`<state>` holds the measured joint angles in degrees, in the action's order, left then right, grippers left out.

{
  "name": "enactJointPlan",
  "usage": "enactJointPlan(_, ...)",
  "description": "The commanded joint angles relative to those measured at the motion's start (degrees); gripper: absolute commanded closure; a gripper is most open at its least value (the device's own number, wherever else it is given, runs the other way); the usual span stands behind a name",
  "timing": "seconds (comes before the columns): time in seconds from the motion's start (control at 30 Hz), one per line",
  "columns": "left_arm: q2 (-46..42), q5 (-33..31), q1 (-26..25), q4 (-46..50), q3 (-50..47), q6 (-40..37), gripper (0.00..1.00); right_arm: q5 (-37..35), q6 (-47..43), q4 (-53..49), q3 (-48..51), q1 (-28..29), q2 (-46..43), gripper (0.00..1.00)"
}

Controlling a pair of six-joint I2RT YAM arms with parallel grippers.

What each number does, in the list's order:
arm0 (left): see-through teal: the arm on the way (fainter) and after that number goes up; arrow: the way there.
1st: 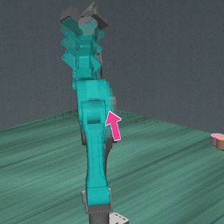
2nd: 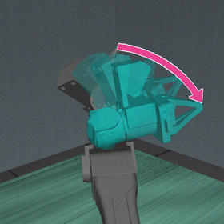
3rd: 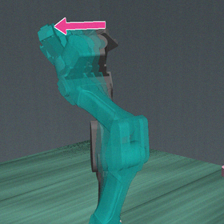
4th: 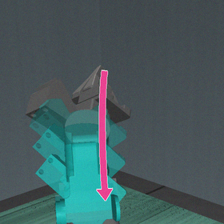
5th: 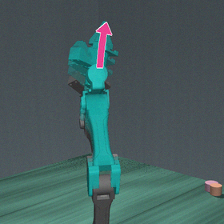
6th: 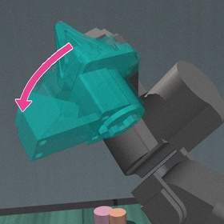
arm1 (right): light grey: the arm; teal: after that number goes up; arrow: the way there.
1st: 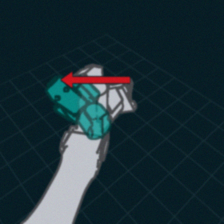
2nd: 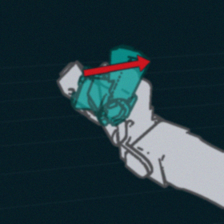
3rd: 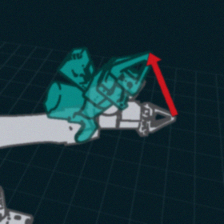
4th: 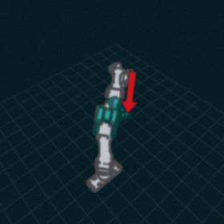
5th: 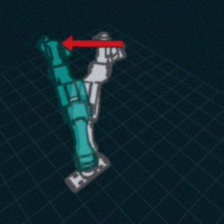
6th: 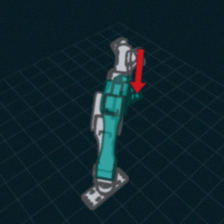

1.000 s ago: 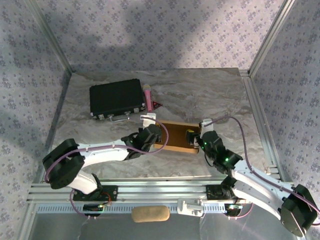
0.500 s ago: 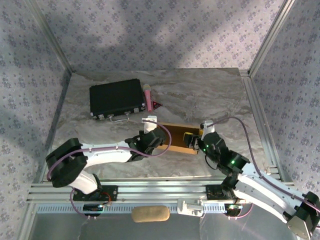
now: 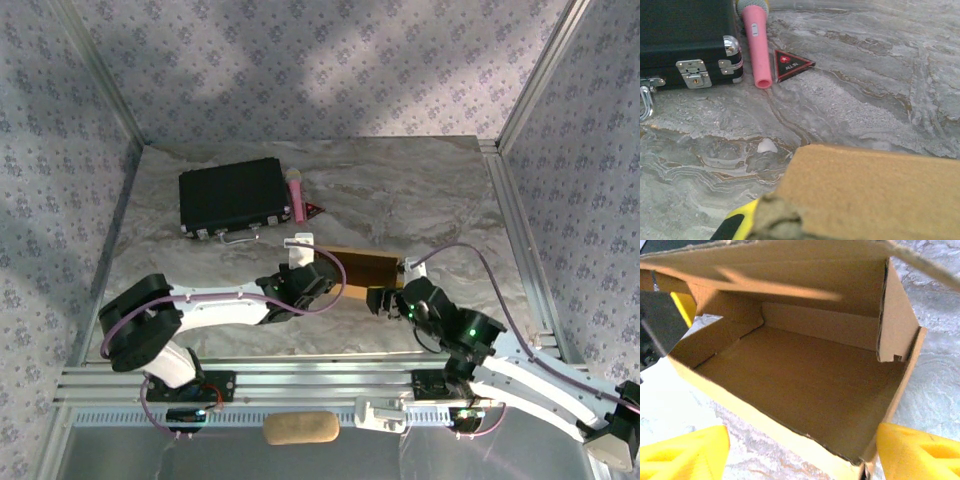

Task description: Fold the paper box

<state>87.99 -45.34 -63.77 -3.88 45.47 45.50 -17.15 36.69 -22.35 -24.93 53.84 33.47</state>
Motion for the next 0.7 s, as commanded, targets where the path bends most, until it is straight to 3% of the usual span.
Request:
enactJointPlan(0.0, 2.44, -1.59, -0.56, 6.76, 0.48, 3.05, 1.0, -1.71, 2.89, -6.37, -2.7, 1.82, -2.51, 0.23)
enactJointPlan(0.27, 7.53, -9.01, -3.56, 12.45, 5.21, 8.49, 1.0, -5.48, 11.06, -14.33, -6.53, 3.85, -11.31, 0.3)
enactJointPlan(0.47, 13.11, -14.78, -6.67, 24.52, 11.53, 18.48, 1.0, -8.62, 20.9, -14.99, -9.84, 3.87, -10.71, 0.34)
enactJointPlan(0.67, 16.38, -14.75, -9.52, 29.21, 13.17, 25.08, 0.98, -11.13, 27.26, -15.38, -12.16, 3.31, -4.99, 0.36)
